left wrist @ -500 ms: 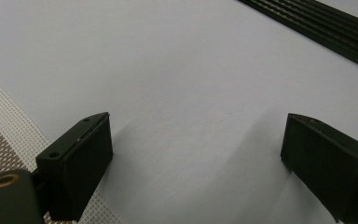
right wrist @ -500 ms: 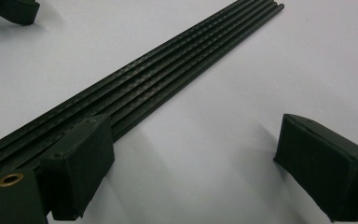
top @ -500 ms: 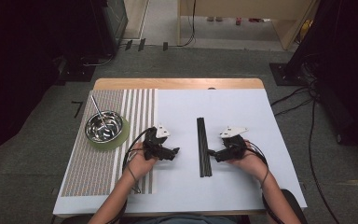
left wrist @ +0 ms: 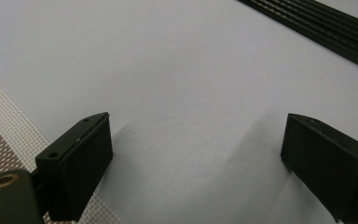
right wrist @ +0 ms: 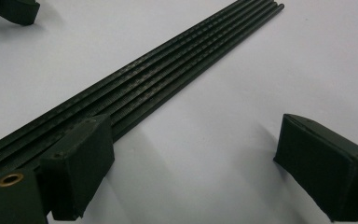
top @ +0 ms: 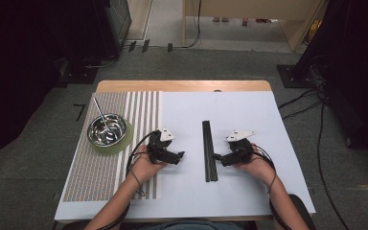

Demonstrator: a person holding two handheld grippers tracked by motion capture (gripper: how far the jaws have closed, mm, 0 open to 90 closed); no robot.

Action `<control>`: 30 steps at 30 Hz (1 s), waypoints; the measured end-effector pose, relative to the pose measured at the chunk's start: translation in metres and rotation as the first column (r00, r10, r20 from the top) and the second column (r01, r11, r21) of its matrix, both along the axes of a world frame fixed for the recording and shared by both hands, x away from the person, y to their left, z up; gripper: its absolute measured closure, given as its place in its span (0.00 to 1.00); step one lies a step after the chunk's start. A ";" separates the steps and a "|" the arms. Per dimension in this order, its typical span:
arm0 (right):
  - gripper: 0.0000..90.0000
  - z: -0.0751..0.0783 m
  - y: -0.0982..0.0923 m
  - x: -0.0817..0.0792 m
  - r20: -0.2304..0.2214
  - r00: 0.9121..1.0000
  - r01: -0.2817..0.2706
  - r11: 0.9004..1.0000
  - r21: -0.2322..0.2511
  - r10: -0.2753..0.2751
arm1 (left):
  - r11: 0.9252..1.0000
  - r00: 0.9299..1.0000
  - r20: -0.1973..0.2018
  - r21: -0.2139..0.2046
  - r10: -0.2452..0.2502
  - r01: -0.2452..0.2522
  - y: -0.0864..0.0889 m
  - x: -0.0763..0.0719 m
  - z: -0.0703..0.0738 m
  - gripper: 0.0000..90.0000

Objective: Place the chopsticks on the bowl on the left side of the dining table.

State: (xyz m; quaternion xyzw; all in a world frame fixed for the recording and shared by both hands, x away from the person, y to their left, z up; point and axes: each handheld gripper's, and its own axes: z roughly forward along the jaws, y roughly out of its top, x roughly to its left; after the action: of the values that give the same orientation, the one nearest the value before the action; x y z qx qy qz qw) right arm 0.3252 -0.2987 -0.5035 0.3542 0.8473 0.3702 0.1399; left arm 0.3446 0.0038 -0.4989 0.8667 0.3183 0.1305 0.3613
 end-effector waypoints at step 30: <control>0.12 0.000 0.000 0.000 0.000 1.000 0.000 1.000 0.000 0.000 | 0.998 0.999 -0.030 -0.035 0.044 -0.045 0.001 0.004 0.006 0.11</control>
State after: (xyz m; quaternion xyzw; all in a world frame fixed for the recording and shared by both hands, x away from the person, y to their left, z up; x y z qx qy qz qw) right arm 0.3252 -0.2987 -0.5035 0.3542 0.8472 0.3704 0.1400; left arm 0.3485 0.0050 -0.4925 0.8547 0.3448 0.1203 0.3690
